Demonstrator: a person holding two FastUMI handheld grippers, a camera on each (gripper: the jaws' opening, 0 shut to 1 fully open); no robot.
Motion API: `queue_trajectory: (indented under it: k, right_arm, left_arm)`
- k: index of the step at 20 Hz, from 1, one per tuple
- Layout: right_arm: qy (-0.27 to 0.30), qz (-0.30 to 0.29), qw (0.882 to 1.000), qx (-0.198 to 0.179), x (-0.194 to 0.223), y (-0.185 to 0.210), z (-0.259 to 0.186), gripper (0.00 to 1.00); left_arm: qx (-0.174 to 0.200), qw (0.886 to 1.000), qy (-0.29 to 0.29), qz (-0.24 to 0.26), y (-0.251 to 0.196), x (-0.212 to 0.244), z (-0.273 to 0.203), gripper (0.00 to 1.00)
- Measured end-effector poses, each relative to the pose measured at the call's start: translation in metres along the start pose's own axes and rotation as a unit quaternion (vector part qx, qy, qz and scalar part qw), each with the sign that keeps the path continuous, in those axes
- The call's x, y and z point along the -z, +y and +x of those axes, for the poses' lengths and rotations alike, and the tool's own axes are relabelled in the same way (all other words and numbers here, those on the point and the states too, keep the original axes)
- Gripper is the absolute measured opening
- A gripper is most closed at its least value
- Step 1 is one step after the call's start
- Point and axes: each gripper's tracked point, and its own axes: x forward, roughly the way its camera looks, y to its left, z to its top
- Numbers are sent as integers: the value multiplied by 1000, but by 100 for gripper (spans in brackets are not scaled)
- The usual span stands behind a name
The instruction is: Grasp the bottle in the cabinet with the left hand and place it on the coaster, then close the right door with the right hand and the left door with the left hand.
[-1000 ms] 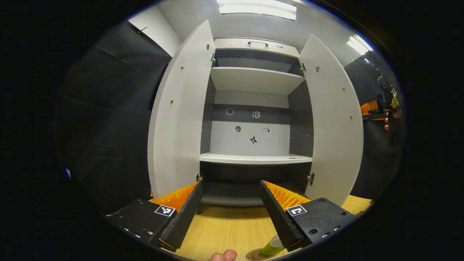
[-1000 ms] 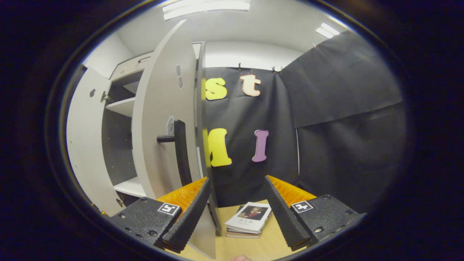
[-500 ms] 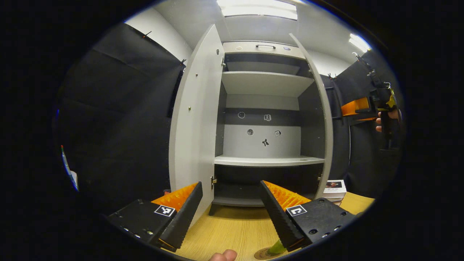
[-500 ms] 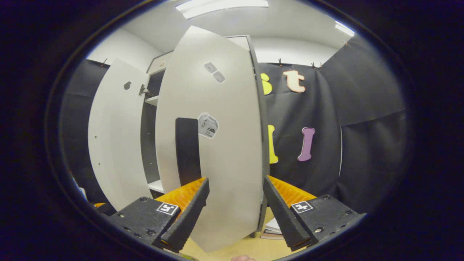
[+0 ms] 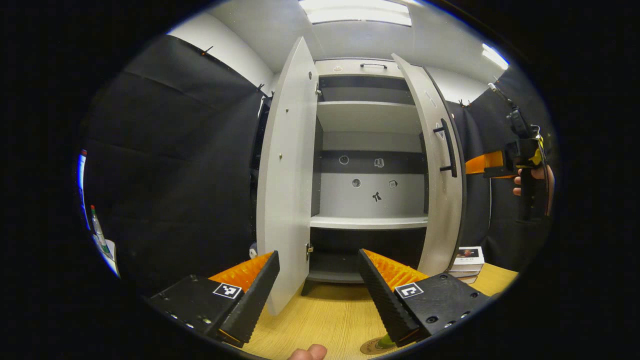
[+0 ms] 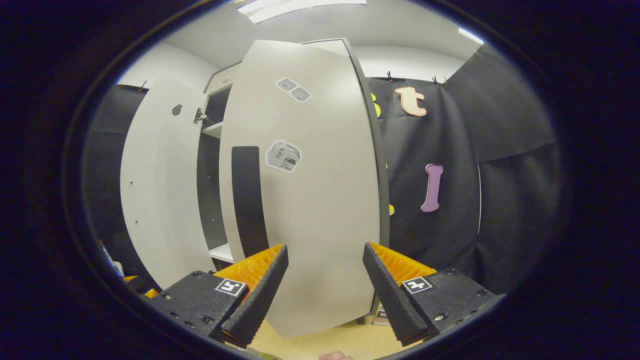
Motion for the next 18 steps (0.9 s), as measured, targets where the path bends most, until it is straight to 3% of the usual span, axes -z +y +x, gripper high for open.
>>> queue_trajectory:
  k: [4,7,8,10,11,12,13,18]
  right_arm:
    - [-1,-23,1000,17,23,-9,-34,99]
    - [-6,-20,999,32,51,-11,-60,99]
    - [7,-21,999,44,70,-14,-68,94]
    - [36,-17,997,62,112,-19,-83,99]
    - [42,-8,997,67,125,-16,-90,94]
    - [46,0,997,68,137,-13,-95,99]
    - [54,7,996,67,147,-9,-99,99]
    - [84,19,994,59,161,-8,-104,99]
  left_arm:
    - [23,999,4,-32,-11,-23,7,95]
    - [34,998,-1,-60,-10,-41,14,95]
    - [30,997,-1,-64,-7,-43,17,95]
    - [19,997,0,-71,1,-45,19,95]
    - [15,997,-1,-72,5,-46,19,95]
    - [10,997,-1,-72,12,-49,20,100]
    - [1,998,-4,-69,20,-52,20,95]
    - [-77,993,-41,-75,106,-99,21,95]
